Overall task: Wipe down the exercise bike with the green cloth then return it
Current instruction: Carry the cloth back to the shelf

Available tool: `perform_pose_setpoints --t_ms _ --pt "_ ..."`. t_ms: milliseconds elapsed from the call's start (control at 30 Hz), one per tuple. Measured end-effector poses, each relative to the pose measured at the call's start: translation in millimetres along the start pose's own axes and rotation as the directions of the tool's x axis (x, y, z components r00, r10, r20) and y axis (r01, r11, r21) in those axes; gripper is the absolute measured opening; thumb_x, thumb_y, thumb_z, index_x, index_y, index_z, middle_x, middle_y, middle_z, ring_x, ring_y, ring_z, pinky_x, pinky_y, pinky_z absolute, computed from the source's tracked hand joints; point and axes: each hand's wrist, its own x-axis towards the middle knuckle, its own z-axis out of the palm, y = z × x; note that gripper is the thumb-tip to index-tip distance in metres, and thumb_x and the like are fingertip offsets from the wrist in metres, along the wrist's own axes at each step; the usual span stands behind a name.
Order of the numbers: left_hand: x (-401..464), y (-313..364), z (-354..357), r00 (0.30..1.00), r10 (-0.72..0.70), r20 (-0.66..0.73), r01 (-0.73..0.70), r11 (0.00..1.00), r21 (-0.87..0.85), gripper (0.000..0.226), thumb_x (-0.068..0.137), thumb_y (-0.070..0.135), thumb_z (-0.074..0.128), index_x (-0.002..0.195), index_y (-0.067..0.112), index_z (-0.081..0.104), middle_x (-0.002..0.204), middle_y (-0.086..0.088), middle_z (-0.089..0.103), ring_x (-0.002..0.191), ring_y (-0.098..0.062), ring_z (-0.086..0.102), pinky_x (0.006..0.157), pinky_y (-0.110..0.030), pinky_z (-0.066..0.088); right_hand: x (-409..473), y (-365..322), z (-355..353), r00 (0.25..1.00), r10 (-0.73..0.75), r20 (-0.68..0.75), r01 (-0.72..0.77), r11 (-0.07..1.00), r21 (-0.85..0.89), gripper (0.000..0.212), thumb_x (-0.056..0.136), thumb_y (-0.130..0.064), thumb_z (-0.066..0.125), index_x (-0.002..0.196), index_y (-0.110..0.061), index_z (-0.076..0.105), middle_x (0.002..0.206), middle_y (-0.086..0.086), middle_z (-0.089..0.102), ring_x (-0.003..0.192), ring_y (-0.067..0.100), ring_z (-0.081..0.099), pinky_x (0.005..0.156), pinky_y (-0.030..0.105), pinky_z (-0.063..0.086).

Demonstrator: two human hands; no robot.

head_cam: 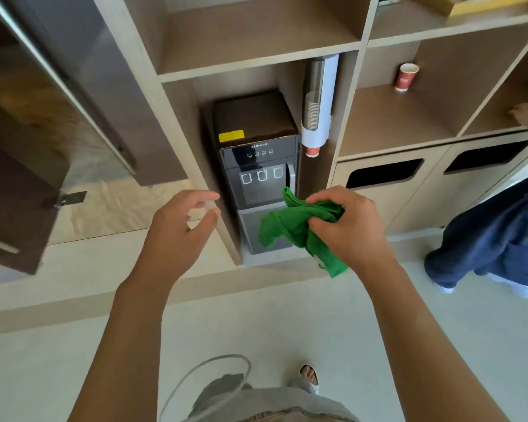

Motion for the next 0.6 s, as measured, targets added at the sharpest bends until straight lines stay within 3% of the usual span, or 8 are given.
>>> perform_pose_setpoints --t_ms 267,600 --pt "44 17 24 1.000 -0.011 -0.003 0.011 0.999 0.041 0.022 0.102 0.023 0.063 0.121 0.032 0.070 0.120 0.020 0.066 0.118 -0.003 0.060 0.100 -0.032 0.050 52 29 -2 0.999 -0.013 0.052 0.011 1.000 0.028 0.030 0.083 -0.006 0.078 0.108 -0.021 0.078 0.104 -0.010 0.073 0.091 0.001 0.067 0.075 0.007 0.052" --pt "138 26 45 0.990 0.121 0.073 -0.127 0.988 0.086 0.029 0.101 0.027 0.064 0.129 0.029 0.067 0.127 0.018 0.064 0.122 0.000 0.057 0.102 -0.025 0.047 133 27 1 0.999 -0.045 -0.004 0.045 0.999 0.003 0.031 0.081 -0.006 0.078 0.109 -0.021 0.079 0.104 -0.010 0.073 0.093 0.004 0.067 0.083 0.019 0.057"
